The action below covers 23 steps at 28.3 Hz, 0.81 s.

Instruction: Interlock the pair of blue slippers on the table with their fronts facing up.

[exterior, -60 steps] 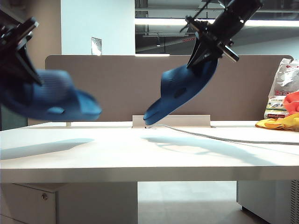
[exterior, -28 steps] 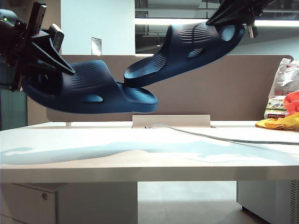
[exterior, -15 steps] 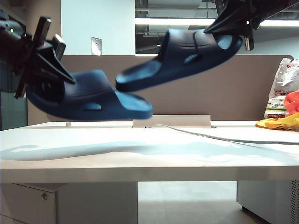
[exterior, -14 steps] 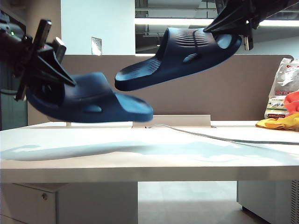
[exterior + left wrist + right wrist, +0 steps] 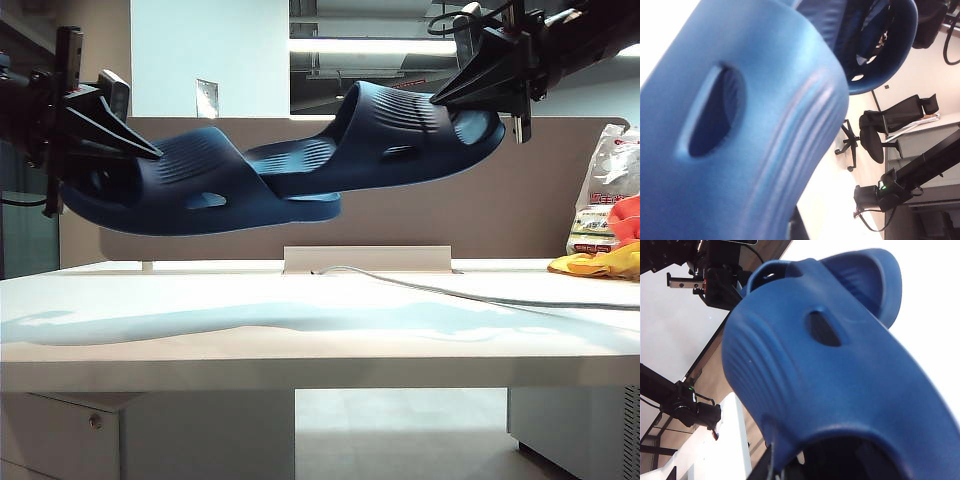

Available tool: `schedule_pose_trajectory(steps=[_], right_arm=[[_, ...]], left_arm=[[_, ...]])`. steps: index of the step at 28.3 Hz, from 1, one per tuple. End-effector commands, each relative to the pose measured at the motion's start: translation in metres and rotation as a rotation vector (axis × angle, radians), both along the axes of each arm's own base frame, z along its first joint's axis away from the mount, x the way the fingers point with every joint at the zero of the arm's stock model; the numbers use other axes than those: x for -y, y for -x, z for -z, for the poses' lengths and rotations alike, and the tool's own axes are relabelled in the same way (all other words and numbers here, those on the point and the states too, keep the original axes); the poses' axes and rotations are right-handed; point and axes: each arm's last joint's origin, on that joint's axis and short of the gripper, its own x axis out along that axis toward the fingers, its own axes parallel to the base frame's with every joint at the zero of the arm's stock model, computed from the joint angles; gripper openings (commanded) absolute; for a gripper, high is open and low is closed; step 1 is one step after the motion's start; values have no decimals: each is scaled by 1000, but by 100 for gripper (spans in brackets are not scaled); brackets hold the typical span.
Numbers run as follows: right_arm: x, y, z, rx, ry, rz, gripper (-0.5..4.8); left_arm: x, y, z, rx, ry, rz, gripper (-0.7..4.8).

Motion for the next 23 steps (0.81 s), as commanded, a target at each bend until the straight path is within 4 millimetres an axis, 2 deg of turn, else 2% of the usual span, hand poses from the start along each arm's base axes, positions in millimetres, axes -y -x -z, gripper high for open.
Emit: schedule_pose_trajectory(steps=[1, 6, 12, 16, 20, 23], right_arm=[[1, 3, 1, 14, 95, -3, -5], [0, 4, 3, 5, 130, -1, -5], [-9, 7, 5, -9, 222, -15, -5], [-17, 8, 7, 6, 243, -41, -5], [-28, 5, 17, -10, 267, -69, -5], [-36, -1, 29, -28, 267, -88, -5]], left_arm=[[0, 2, -2, 15, -25, 8, -6], [5, 6, 1, 0, -117, 21, -6], [22, 7, 2, 6, -210, 65, -6], [37, -3, 9, -24, -286, 112, -6], [51, -13, 12, -35, -346, 146, -6], [51, -15, 6, -18, -346, 143, -6]])
